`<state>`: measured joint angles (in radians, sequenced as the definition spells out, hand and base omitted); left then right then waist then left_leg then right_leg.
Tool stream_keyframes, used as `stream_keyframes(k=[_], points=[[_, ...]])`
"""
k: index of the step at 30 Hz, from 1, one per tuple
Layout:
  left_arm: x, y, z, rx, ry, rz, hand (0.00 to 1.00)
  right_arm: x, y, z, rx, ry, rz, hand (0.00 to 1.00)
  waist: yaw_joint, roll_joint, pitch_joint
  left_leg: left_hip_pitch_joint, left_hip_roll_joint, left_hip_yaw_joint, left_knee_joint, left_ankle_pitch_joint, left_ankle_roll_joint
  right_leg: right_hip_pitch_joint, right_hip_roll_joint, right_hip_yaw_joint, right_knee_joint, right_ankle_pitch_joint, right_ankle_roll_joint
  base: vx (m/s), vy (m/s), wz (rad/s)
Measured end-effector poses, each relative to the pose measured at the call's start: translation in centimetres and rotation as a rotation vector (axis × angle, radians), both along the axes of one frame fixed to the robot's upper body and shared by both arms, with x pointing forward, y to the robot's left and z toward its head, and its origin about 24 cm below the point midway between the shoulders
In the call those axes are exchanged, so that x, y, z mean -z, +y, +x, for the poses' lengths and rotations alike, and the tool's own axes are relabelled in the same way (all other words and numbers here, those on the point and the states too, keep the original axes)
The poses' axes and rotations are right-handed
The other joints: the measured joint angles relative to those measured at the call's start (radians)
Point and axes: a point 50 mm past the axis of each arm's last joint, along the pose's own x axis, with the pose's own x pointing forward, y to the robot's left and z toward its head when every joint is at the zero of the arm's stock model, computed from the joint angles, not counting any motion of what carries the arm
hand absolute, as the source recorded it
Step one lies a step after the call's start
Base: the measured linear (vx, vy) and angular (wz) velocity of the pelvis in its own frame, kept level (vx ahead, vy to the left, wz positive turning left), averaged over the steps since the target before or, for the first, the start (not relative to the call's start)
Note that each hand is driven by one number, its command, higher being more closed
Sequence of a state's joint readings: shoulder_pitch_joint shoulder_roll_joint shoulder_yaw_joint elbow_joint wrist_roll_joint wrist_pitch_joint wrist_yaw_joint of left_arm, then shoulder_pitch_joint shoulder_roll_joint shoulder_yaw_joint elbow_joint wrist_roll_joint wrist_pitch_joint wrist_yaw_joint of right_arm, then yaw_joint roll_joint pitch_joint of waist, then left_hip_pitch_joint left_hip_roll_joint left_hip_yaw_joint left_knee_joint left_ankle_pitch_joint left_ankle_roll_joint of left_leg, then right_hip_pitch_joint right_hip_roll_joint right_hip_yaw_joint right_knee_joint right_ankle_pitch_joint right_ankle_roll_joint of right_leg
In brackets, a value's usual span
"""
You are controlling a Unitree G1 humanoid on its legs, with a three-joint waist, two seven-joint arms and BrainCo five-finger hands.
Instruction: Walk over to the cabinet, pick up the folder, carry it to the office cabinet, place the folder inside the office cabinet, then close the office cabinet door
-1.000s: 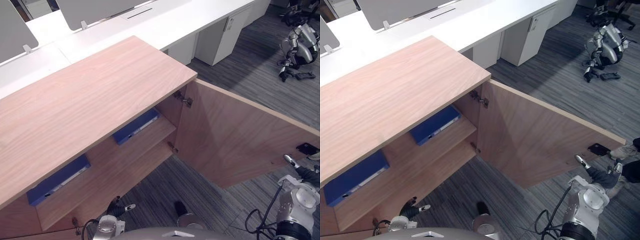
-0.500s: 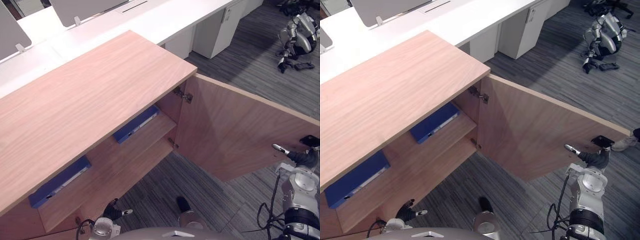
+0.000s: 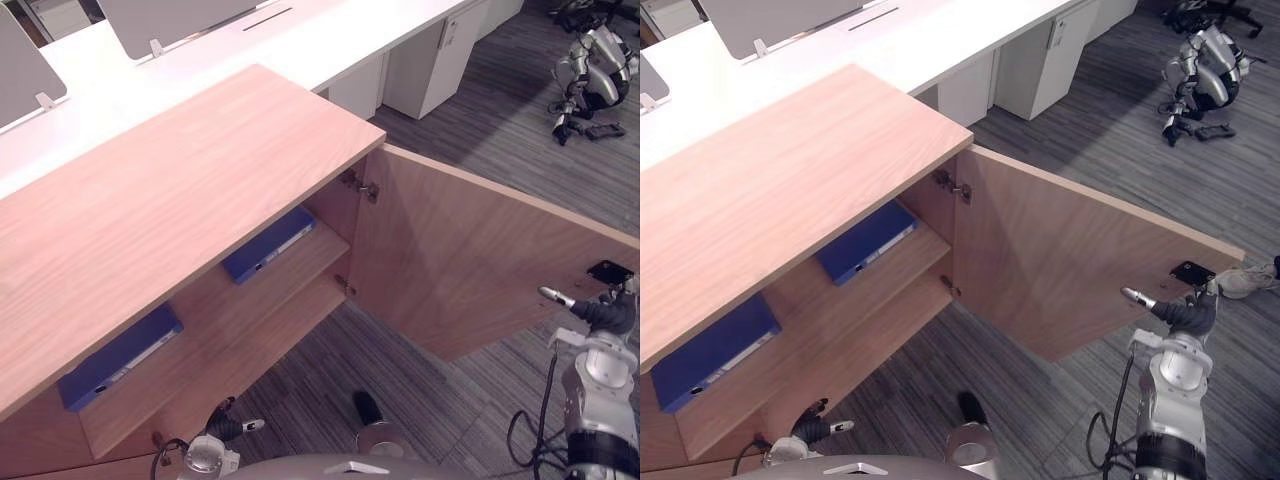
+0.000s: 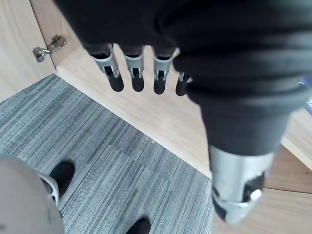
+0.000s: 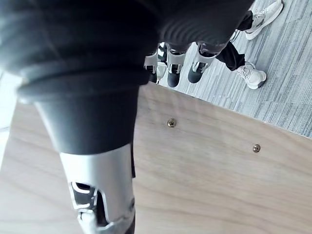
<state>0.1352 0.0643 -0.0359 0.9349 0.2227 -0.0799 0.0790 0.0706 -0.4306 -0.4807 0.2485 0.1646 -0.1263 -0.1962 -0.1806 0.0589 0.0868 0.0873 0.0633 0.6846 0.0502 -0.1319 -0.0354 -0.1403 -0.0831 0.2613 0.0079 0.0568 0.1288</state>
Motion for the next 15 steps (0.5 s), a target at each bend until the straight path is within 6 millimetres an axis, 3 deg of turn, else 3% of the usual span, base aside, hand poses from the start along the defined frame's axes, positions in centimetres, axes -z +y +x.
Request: stream_keyframes(k=[8,10,15], points=[[0.1,1.3,-0.1,0.041,0.026,0.058,0.0,3.0,4.4,-3.7,-0.08,0.133,-0.034,0.0,-0.015,-0.056,-0.006,0.002,0.001,0.0,0.009,0.001,0.001,-0.001,0.002,0.008,0.005,0.01,0.0,-0.05,-0.061,-0.04],[0.1,1.8,0.0,0.049,0.034,0.077,0.0,3.9,5.8,-4.8,-0.118,0.192,-0.04,0.0,-0.016,-0.088,-0.008,0.003,0.005,0.0,0.02,0.001,0.001,0.001,0.002,0.008,0.008,0.013,-0.001,-0.09,-0.071,-0.03],[0.3,2.2,-0.3,0.067,0.062,0.098,0.0,4.7,8.5,-6.3,-0.22,0.253,-0.04,0.0,-0.018,-0.117,-0.009,0.013,0.01,-0.001,0.037,-0.001,0.003,0.005,0.001,0.005,0.016,0.012,-0.015,-0.1,-0.062,-0.05]])
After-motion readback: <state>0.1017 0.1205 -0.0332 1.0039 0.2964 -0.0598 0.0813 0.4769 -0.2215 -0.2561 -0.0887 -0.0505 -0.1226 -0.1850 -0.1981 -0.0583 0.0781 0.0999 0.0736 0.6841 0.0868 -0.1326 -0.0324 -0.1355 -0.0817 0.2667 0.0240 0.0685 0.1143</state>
